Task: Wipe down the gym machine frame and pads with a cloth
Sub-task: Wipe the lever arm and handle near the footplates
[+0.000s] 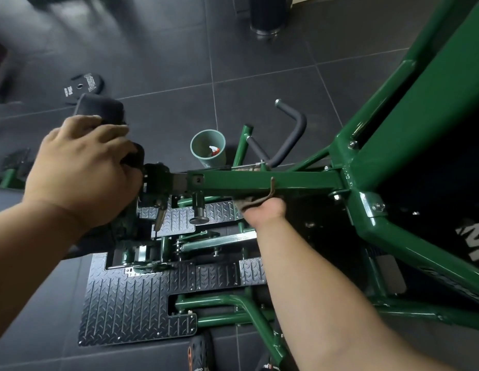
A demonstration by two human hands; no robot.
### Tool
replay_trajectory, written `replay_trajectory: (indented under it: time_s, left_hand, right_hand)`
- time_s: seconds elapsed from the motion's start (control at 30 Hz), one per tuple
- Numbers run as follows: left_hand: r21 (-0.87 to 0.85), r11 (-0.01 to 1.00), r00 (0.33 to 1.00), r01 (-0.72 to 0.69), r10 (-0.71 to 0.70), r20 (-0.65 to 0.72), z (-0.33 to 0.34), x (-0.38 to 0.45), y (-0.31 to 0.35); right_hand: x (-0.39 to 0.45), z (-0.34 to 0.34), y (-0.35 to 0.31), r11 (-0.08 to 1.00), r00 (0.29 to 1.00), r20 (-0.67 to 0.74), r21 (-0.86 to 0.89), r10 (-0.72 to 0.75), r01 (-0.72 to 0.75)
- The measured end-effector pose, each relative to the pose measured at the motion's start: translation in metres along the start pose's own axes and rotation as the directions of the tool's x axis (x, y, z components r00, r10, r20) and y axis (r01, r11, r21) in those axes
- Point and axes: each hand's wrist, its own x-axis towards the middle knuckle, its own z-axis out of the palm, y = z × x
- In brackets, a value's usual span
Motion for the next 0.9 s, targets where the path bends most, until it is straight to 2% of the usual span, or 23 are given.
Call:
replay_trajectory:
  time_s: [0.27, 0.4, 0.53, 0.67, 0.77, 0.9]
  left_hand:
    - [-0.022, 1.0, 1.0, -0.014, 0.014, 0.011, 0.003, 0.001, -0.006]
    - [-0.018, 0.999, 0.999, -0.035, 0.035, 0.006, 0.002, 0.001, -0.004]
    - [-0.015, 0.999, 0.999, -0.048, 0.048, -0.013, -0.002, -0.001, 0.0]
    - [-0.007, 1.0, 1.0, -0.028, 0.028, -0.01, -0.003, -0.002, 0.004]
    - [-0.011, 1.0, 1.0, -0.019, 0.019, -0.016, -0.002, -0.002, 0.002]
    - [-0.012, 1.0, 0.999, -0.011, 0.011, -0.04, -0.001, -0.003, 0.003]
  right_hand:
    - [0.021, -0.038, -0.111, 0.966, 0.968, -0.083, 0.084, -0.236, 0.243]
    - [0.013, -0.025, -0.089, 0.97, 0.975, -0.004, 0.092, -0.223, 0.223]
    - [0.007, -0.016, -0.058, 0.984, 0.986, 0.012, 0.063, -0.167, 0.166]
    - [0.015, -0.028, -0.102, 0.967, 0.966, -0.075, 0.031, -0.248, 0.251]
    - [0.021, -0.042, -0.131, 0.948, 0.951, -0.124, 0.118, -0.282, 0.296]
    - [0.017, -0.038, -0.124, 0.941, 0.943, -0.161, 0.127, -0.291, 0.312]
